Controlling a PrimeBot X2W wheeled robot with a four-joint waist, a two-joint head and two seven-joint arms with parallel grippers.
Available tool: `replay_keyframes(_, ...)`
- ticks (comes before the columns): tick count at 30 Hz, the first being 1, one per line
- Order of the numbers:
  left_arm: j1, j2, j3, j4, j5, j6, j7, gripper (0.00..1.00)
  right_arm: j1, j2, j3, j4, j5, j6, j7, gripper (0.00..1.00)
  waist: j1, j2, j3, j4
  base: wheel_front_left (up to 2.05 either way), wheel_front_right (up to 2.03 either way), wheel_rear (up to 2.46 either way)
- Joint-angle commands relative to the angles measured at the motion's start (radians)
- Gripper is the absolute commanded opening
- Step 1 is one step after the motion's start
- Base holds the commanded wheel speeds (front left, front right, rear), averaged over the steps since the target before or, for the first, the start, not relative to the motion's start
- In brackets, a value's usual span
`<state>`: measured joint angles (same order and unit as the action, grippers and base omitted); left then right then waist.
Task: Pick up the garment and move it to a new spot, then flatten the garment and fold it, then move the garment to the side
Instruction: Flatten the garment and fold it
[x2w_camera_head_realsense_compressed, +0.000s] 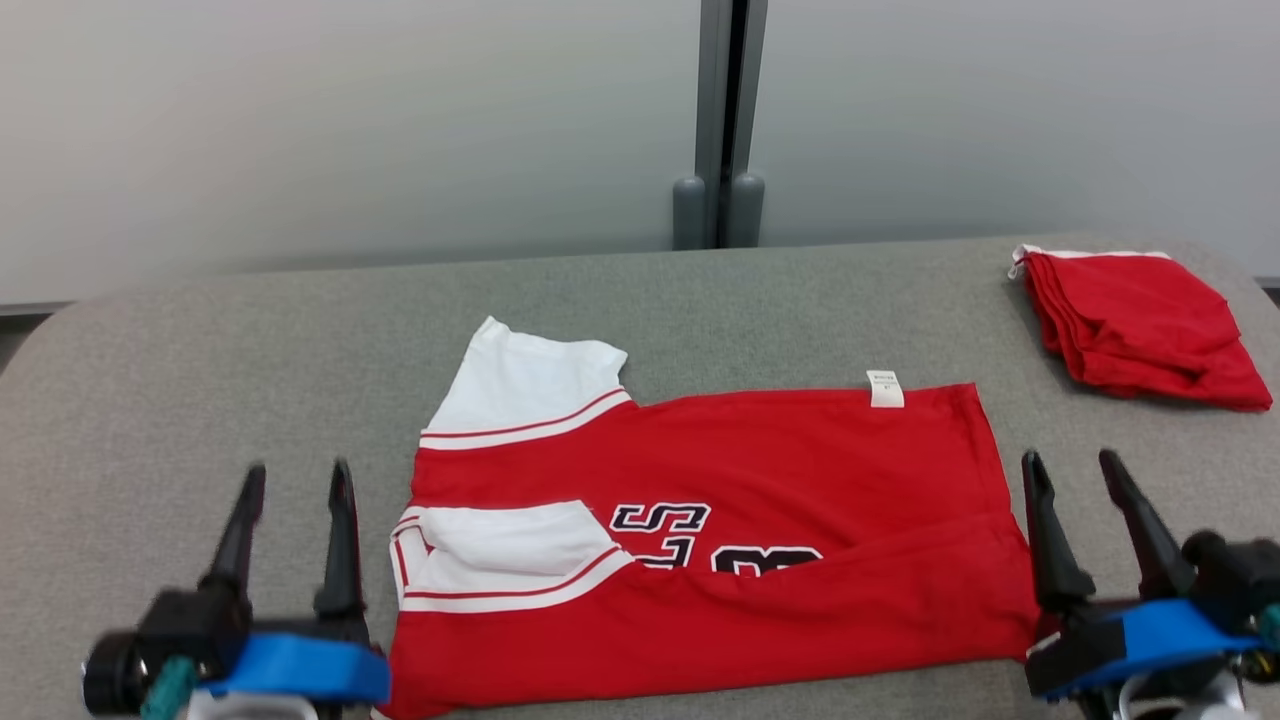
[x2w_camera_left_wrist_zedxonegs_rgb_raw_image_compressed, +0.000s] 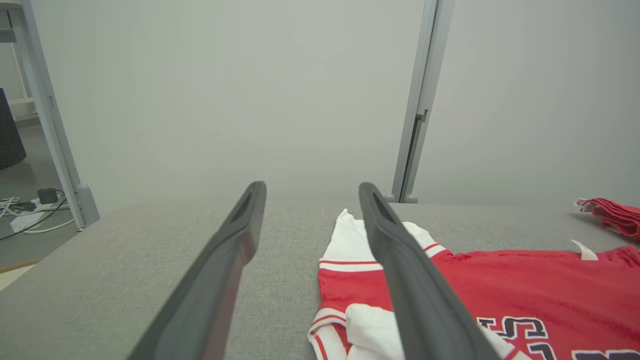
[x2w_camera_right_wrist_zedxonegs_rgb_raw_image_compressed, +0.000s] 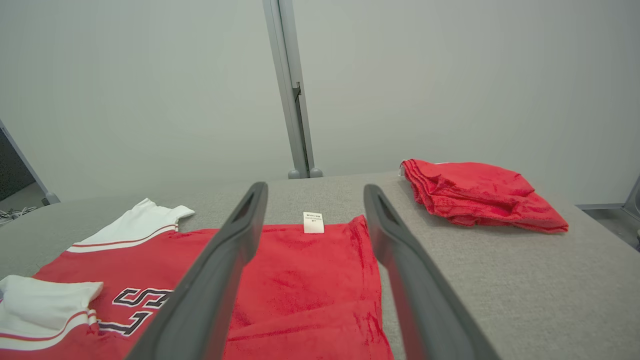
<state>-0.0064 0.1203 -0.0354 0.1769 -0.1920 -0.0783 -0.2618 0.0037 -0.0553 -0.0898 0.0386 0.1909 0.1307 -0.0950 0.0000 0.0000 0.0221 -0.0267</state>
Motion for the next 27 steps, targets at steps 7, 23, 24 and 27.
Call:
replay_keyframes(7, -0.261, 0.062, -0.017, 0.041, -0.015, -0.029, 0.043, 1.00, -0.198, -0.054, 0.004, 0.050, -0.033, 0.000, 0.062, 1.00, 0.0000, 0.0000, 0.091, -0.016, 0.00, 0.00, 0.00)
replay_keyframes(23, -0.830, 0.242, -0.225, 0.310, -0.170, -0.052, 0.288, 1.00, -0.572, -0.083, 0.088, 0.167, -0.031, 0.000, 0.137, 1.00, 0.0000, 0.0000, 0.380, -0.100, 0.00, 0.00, 0.00)
replay_keyframes(24, -0.854, 0.253, -0.244, 0.331, -0.181, -0.052, 0.295, 1.00, -0.584, -0.082, 0.092, 0.173, -0.030, 0.000, 0.132, 1.00, 0.0000, 0.0000, 0.394, -0.106, 0.00, 0.00, 0.00)
replay_keyframes(27, -0.900, 0.276, -0.305, 0.402, -0.224, -0.052, 0.325, 1.00, -0.605, -0.074, 0.107, 0.194, -0.028, 0.000, 0.117, 1.00, 0.0000, 0.0000, 0.427, -0.122, 0.00, 0.00, 0.00)
